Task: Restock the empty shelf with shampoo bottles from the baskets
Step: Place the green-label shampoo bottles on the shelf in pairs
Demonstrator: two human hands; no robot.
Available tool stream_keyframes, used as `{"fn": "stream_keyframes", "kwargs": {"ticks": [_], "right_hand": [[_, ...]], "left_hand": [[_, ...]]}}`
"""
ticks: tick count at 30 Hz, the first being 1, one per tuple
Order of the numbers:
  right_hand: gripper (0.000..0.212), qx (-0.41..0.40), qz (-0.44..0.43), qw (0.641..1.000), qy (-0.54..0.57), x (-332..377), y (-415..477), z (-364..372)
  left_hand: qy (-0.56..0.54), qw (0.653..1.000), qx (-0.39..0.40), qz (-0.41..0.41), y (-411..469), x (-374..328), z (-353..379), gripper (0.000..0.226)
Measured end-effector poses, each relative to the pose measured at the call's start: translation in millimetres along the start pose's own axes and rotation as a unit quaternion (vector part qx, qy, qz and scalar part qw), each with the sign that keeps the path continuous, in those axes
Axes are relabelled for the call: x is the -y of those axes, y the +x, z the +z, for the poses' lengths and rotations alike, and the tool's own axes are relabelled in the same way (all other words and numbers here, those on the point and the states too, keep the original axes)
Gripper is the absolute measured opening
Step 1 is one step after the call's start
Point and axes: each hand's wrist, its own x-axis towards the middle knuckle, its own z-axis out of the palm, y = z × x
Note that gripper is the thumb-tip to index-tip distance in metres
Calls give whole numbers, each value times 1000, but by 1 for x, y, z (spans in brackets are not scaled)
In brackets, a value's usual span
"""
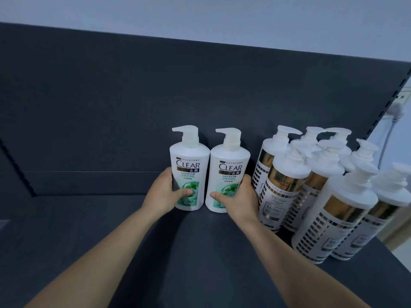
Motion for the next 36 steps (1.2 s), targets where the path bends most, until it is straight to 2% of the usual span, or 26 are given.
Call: {"fn": "stream_keyframes", "kwargs": {"ticks": [15, 19, 24, 29, 33, 36], "right_hand": [[76, 48, 34, 998, -10, 6, 8, 4], [88, 56, 14, 997, -60, 8, -3, 0], [78, 80, -26, 990, -110, -3, -25, -12], [83, 132, -81, 967, -204, -14, -50, -24], [78, 151, -93, 949, -260, -17, -70, -35], [75, 133, -84, 942, -297, -17, -86, -43]], "left_hand": [[40, 999, 22, -30, 2, 0, 2, 54], [156, 985, 27, -73, -6, -1, 4, 52], [317, 937, 104, -107, -29, -4, 10, 45], [391, 911, 119, -62, -49, -16, 15, 41], [416, 898, 141, 31, -59, -23, 17, 39], [413, 892, 158, 97, -61, -22, 16, 43]]}}
